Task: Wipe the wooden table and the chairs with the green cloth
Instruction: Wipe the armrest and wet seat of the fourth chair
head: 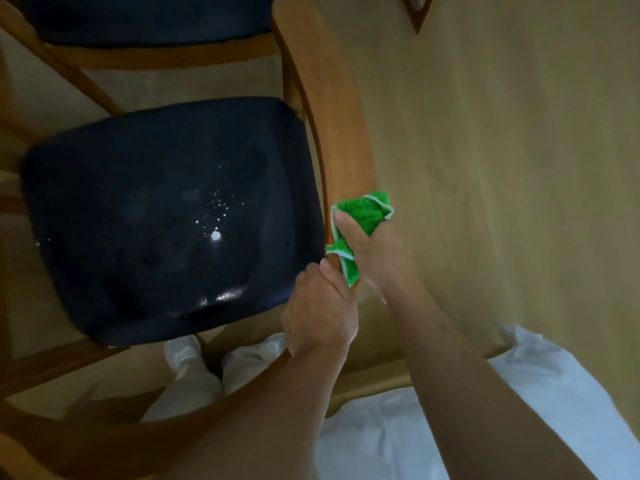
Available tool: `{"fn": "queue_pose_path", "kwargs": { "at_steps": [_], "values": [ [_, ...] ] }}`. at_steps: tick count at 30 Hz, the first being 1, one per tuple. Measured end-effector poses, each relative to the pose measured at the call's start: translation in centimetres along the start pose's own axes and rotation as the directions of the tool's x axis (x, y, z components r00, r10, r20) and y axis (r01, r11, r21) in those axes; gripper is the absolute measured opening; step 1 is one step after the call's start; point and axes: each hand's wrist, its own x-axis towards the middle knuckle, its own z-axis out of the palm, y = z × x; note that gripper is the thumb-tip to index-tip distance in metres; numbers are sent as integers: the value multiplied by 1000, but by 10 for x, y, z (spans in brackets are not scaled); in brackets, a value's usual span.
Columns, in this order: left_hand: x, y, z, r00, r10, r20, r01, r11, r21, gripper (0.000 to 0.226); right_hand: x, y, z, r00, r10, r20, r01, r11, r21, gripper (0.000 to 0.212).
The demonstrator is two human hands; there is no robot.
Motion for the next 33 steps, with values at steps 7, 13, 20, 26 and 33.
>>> {"fn": "queue_pose_path", "kwargs": {
  "at_steps": [7,13,20,26,33],
  "values": [
    [2,2,2,1000,-2,-2,2,998,57,47,80,-59,-5,993,-93,-74,90,995,-46,54],
    [1,3,0,999,5,40,-8,997,78,46,99,-68,1,986,-102,-131,98,995,-34,77],
    [5,0,1,995,49,83,-51,999,17,45,18,-13,6,993,-3,-121,-17,986,-164,74],
    [7,-1,-3,982,17,190,-31,997,71,17,-15,17,13,992,85,-93,-99,983,-152,80],
    [3,8,-6,996,23,88,-29,997,75,46,33,-8,1,995,-95,-21,87,964,-252,99]
  ]
}}
